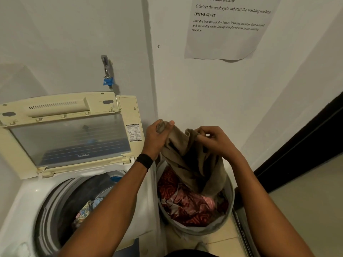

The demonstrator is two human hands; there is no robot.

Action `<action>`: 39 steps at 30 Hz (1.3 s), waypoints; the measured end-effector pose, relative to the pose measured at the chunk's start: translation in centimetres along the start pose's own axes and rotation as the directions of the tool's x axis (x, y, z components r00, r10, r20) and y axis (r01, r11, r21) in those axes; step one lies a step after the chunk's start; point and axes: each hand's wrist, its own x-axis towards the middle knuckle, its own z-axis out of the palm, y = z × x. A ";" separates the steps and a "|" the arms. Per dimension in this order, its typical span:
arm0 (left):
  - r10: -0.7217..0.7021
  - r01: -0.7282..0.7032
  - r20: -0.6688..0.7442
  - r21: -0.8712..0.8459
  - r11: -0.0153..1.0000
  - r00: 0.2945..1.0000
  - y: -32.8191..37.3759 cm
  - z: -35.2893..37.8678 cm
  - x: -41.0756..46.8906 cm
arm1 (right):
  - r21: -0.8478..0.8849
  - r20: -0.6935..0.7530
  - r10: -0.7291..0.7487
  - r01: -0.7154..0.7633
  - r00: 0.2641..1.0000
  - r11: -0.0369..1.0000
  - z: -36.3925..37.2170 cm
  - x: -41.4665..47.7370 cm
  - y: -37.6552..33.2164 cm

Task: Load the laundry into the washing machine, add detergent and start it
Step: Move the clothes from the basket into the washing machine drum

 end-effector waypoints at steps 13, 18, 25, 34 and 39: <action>0.014 -0.014 0.097 -0.005 1.000 0.995 1.1 1.6 -1.3 | 0.124 -0.318 -0.068 0.113 0.945 0.986 4.3 0.8 -1.7; 0.076 -0.091 0.090 0.170 0.981 0.993 0.2 0.6 -1.1 | 0.098 -0.340 -0.040 0.078 0.940 0.992 2.8 0.8 -1.0; 0.024 -0.031 0.078 0.087 0.996 0.997 0.0 1.6 -1.5 | -0.104 -0.214 -0.052 0.030 0.976 0.994 1.4 0.7 -0.1; 0.020 -0.028 0.094 0.091 0.995 0.995 0.5 3.0 -1.4 | -0.106 -0.160 -0.050 0.033 0.986 0.994 3.8 0.1 -0.8; -0.049 0.048 -0.046 -0.007 0.999 0.998 0.7 1.4 -0.7 | -0.223 0.044 0.038 -0.027 0.998 0.974 1.6 -0.6 0.9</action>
